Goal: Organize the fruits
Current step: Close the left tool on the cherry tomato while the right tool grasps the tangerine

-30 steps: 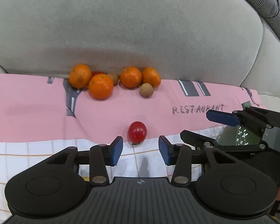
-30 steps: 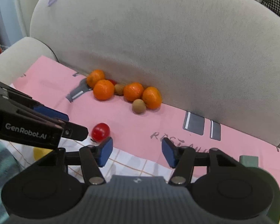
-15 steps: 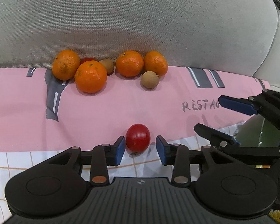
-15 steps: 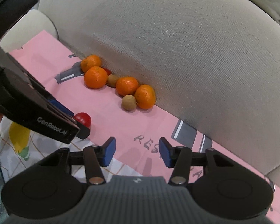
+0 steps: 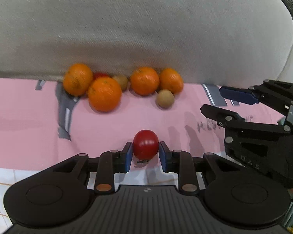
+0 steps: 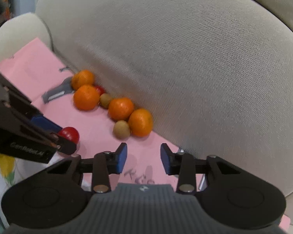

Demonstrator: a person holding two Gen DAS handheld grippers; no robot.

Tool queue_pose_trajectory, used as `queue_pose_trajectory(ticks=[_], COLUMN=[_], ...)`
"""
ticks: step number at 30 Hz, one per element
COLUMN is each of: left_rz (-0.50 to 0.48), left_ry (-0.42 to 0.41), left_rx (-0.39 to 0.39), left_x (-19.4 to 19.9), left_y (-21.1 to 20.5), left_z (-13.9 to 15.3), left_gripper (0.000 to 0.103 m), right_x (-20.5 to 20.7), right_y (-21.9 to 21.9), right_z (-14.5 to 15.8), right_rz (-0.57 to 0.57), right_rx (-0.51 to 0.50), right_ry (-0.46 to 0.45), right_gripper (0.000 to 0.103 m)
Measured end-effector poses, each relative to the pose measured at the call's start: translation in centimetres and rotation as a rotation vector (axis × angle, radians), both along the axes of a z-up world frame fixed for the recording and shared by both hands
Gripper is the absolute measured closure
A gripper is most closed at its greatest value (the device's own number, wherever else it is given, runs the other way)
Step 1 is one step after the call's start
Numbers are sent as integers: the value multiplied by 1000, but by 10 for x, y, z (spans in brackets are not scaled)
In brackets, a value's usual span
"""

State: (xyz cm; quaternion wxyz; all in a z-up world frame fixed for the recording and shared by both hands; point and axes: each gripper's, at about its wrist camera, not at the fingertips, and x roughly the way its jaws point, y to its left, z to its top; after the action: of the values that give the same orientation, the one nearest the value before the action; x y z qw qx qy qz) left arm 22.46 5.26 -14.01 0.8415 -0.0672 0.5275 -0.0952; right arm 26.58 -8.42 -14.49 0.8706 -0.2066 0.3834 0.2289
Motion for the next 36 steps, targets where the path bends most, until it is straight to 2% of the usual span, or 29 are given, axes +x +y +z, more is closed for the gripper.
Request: queue_pose_trajectory(ticks=[6,11,15,23,29,36], left_rz=[41,43,51,70,70,76], left_ry=[-12,14,27,42,40,40], left_rx=[19,35,24,13,10,16], left_x=[9,13,18,20,18,19], left_y=[11,11,10,18,24,19], left_z=[1,-9,-15,-16,-16,-17], left_gripper=[71,71,67,66,66,63], right_x=[29,52,62,76,84,75], right_y=[10,15,15,10,-7,-13], right_z=[-5,-16,-23,-32,-41,-35], right_rz=[-80,-141,-170,-200,-241,-243], right_rx=[89,154,181,224,301,300], right_ry=[67,145,181,211,282,272], right_gripper=[68,68,67,60,62,64])
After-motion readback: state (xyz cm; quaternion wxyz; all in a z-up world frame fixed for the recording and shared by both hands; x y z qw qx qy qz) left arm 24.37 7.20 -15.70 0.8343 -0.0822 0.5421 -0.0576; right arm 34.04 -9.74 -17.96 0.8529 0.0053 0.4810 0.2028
